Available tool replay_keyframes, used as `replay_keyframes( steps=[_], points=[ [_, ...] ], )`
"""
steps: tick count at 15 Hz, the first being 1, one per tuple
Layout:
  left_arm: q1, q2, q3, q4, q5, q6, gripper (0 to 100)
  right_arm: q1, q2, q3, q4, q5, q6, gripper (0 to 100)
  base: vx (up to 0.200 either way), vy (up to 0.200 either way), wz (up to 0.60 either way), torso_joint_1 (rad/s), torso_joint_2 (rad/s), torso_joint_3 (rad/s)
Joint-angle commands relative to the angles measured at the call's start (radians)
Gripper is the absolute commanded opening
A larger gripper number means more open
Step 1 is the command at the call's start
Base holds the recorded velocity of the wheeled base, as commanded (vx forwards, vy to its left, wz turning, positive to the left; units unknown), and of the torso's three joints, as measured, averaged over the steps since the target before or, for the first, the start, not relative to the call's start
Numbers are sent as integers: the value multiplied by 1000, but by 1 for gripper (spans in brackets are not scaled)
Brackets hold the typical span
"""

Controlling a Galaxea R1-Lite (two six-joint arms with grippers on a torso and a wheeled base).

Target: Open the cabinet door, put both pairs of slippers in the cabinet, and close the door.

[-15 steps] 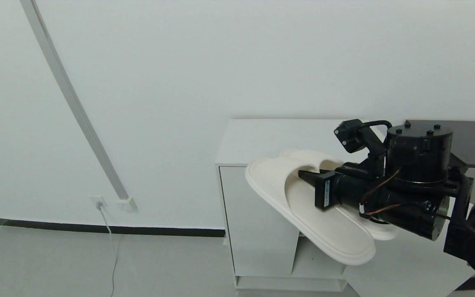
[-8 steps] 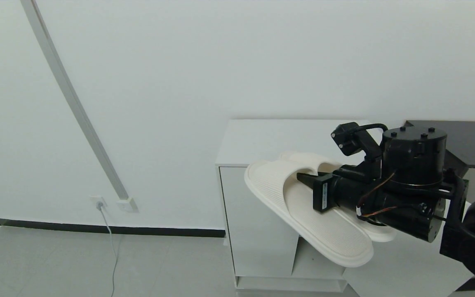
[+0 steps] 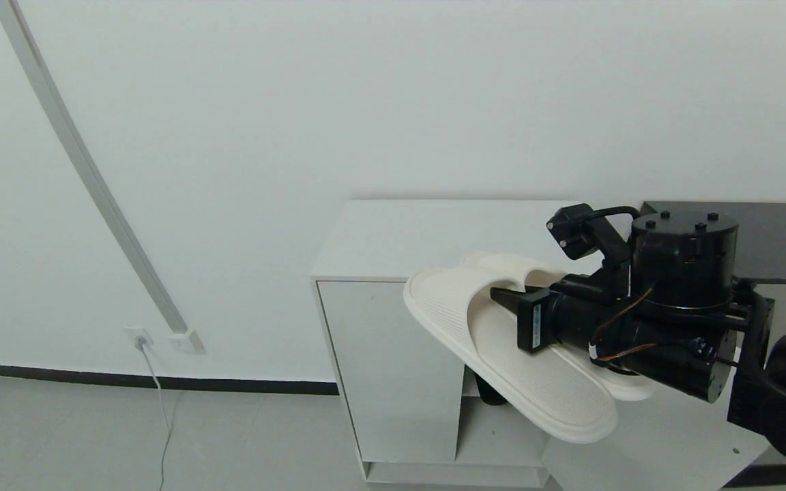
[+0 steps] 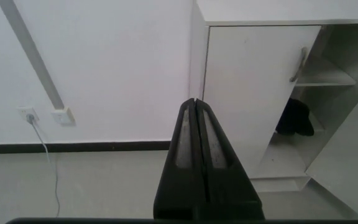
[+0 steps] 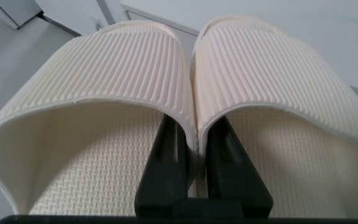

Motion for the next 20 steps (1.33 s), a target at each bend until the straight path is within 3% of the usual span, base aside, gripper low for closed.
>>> replay_keyframes(
  steps=[1,5,17,20],
  points=[
    [0,1,0,0,0,0,0,-1,2,6,0,0,-9,0,0,-200,0,2,7,7],
    [0,1,0,0,0,0,0,-1,2,19,-11,2,-30,0,0,-200,0,1,4,1],
    [0,1,0,0,0,0,0,1,21,58,-66,3,-94,0,0,0,0,0,0,0],
    [0,1,0,0,0,0,0,1,22,64,-83,8,-98,0,0,0,-400,0,2,2]
  ],
)
